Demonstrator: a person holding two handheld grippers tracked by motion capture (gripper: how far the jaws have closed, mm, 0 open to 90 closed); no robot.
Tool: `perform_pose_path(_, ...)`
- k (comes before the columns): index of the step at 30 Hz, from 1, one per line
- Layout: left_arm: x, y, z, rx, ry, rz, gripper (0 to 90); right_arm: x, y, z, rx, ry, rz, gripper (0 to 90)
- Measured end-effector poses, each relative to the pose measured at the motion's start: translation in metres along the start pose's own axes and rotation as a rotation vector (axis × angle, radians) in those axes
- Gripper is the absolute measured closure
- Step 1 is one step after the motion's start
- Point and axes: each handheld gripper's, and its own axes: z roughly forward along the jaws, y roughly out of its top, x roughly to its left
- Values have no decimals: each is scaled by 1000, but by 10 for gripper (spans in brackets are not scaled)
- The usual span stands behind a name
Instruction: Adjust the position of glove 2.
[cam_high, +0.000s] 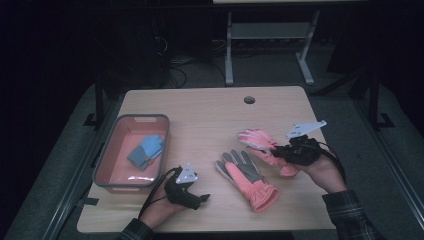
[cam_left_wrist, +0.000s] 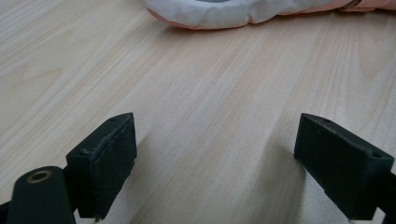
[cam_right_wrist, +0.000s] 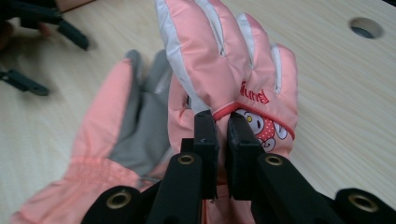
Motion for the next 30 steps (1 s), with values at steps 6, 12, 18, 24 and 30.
perform_pose_path(6,0,0,0,-2,-2,-7,124,26,12,9,12,49,-54,844)
perform_pose_path(12,0,0,0,-1,-2,-6,124,41,15,28,53,93,-73,838)
perform_pose_path(18,0,0,0,2,-1,-2,124,44,13,48,89,127,-67,763)
perform_pose_path(24,-1,0,0,-3,-3,-9,124,42,15,42,55,121,-59,555)
perform_pose_path(30,-1,1,0,3,3,-10,124,33,15,28,-9,115,-49,540)
